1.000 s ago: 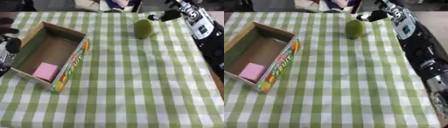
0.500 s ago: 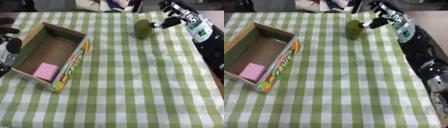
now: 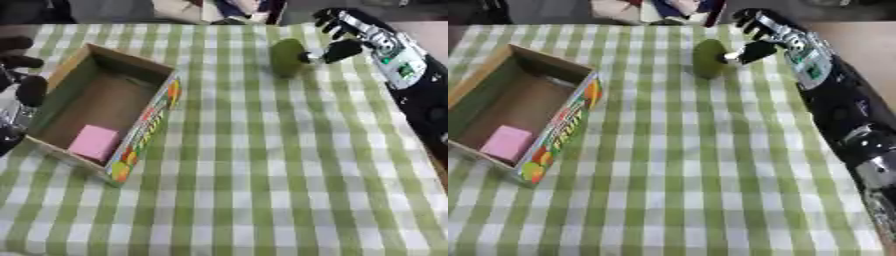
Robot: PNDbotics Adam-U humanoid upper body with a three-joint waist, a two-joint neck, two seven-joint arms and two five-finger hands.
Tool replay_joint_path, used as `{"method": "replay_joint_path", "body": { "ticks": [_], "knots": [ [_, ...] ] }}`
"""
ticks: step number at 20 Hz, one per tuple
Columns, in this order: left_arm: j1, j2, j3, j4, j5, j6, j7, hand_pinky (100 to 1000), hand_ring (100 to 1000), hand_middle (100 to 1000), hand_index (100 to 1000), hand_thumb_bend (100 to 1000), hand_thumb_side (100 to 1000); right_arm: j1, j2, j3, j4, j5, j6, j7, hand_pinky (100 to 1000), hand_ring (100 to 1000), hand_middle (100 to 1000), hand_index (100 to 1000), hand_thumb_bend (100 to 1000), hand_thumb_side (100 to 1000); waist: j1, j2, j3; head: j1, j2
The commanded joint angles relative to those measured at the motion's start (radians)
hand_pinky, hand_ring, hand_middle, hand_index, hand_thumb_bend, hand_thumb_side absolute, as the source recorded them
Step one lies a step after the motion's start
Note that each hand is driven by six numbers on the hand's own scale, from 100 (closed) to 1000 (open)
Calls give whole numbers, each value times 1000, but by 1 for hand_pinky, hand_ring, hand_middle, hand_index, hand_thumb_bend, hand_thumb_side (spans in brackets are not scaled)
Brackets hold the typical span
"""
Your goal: Pick up objects on the table and place them in the box.
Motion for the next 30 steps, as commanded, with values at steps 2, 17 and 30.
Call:
{"method": "replay_joint_path", "body": {
  "ticks": [2, 17, 30],
  "knots": [
    [-8, 14, -2, -11, 1, -3, -5, 573, 699, 742, 809, 538, 670, -22, 2, 6, -11, 1, 0, 17, 742, 814, 796, 920, 594, 352, 2, -14, 2, 1, -3],
    [-12, 4, -6, -14, 7, -4, -13, 573, 711, 741, 809, 533, 672, -56, 103, -4, 87, 150, -9, -69, 714, 777, 715, 837, 518, 306, 13, -7, 19, -12, -23],
    [-11, 1, -8, -15, 9, -5, -16, 573, 714, 746, 810, 527, 674, -53, 124, -3, 98, 266, 18, -209, 600, 607, 346, 480, 237, 100, 15, -5, 22, -15, -35]
  ]
}}
